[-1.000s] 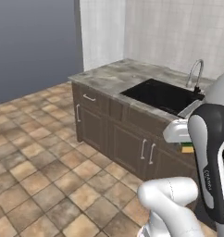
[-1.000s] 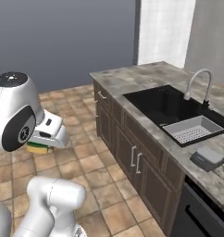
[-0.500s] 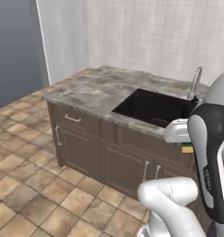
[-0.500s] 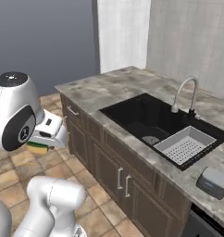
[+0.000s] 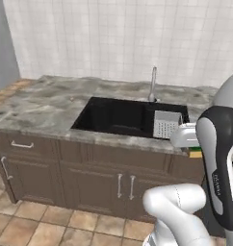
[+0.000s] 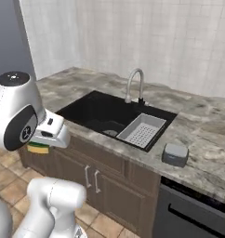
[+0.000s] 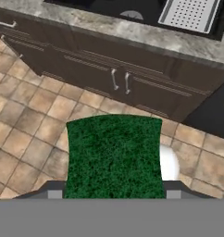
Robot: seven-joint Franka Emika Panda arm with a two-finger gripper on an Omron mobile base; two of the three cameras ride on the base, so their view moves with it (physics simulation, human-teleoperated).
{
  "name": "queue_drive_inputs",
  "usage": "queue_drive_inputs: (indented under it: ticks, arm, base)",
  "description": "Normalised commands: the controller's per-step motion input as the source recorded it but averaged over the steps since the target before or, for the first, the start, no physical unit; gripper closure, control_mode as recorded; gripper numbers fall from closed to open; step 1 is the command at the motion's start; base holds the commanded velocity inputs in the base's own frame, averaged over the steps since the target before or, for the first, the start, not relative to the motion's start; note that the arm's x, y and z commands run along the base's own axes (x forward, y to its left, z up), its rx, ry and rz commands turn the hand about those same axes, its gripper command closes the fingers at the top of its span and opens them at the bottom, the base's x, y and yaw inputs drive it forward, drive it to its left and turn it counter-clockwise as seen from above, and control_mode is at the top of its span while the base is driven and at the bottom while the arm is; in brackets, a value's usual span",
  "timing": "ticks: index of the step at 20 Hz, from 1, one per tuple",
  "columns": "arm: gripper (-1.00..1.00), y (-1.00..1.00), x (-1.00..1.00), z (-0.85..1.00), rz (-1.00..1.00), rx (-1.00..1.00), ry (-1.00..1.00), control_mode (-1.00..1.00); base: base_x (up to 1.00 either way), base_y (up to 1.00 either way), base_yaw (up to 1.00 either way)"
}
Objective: Open the cabinet. Pick the sponge and place it next to the sink. Then close the cabinet.
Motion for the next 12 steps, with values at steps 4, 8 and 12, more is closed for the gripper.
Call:
queue_drive_inputs:
  ticks: [4,8,12]
  arm:
    - [1.00,0.00,0.00,0.00,0.00,0.00,0.00,1.00]
    - [1.00,0.00,0.00,0.00,0.00,0.00,0.00,1.00]
    - [1.00,0.00,0.00,0.00,0.00,0.00,0.00,1.00]
  base:
    - [0.38,-0.01,-0.68]
    - [0.52,0.00,-0.67]
    - [0.67,0.01,-0.61]
